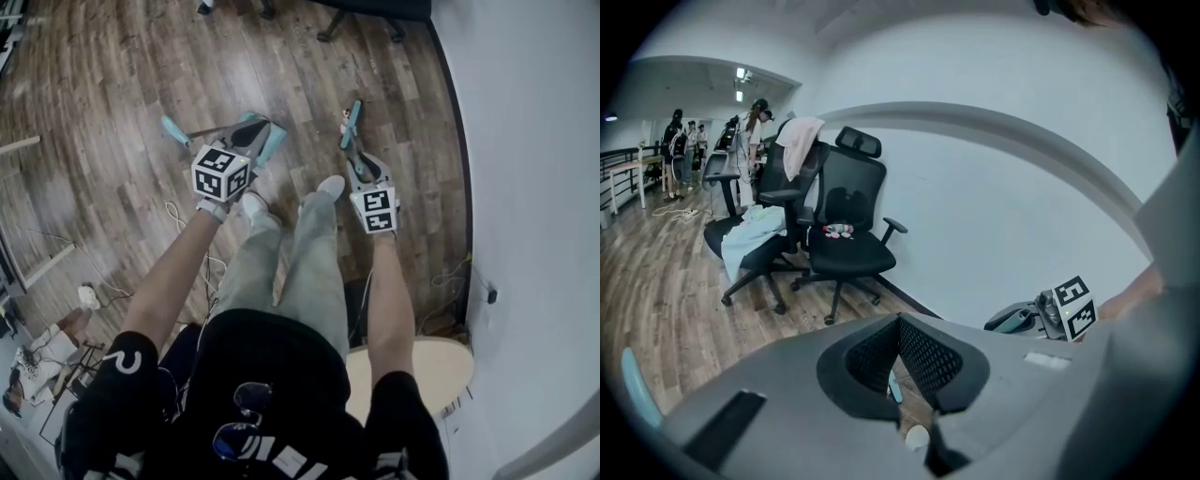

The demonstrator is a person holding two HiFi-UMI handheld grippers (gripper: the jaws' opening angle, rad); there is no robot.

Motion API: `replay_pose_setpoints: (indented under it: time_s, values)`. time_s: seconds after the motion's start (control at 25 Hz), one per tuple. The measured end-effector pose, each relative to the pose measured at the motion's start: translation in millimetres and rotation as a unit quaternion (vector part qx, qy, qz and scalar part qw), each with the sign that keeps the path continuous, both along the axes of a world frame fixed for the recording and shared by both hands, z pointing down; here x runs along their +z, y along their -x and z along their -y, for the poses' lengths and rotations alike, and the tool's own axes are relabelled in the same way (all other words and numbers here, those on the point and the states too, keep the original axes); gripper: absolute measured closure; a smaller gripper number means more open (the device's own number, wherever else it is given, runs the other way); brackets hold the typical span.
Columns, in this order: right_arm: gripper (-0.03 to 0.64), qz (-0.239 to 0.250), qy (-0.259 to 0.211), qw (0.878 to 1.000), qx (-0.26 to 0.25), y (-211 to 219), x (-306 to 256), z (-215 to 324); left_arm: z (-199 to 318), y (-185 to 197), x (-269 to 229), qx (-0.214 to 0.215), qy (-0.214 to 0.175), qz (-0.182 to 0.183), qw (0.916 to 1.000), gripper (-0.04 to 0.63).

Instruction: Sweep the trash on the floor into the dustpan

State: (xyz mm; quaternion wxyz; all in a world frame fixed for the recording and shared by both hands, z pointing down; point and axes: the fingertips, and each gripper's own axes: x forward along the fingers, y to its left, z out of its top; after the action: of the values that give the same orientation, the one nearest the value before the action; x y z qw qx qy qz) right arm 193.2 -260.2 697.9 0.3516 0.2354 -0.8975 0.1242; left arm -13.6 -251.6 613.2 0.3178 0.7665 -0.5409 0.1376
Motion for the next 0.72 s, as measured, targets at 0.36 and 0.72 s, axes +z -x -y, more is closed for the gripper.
replay_pose_setpoints:
  time_s: [0.36,0.72]
  values:
    - [0.52,-0.005,0.007,1.0,-0.028,23,4,-60,-39,20,-4,-0.001,-0.006,0.003,1.0,0.598]
    - [0.52,0.002,0.015,1.0,-0.014,42,1,-112,-85,44,-13,0.008,-0.017,0.005,0.9998,0.598]
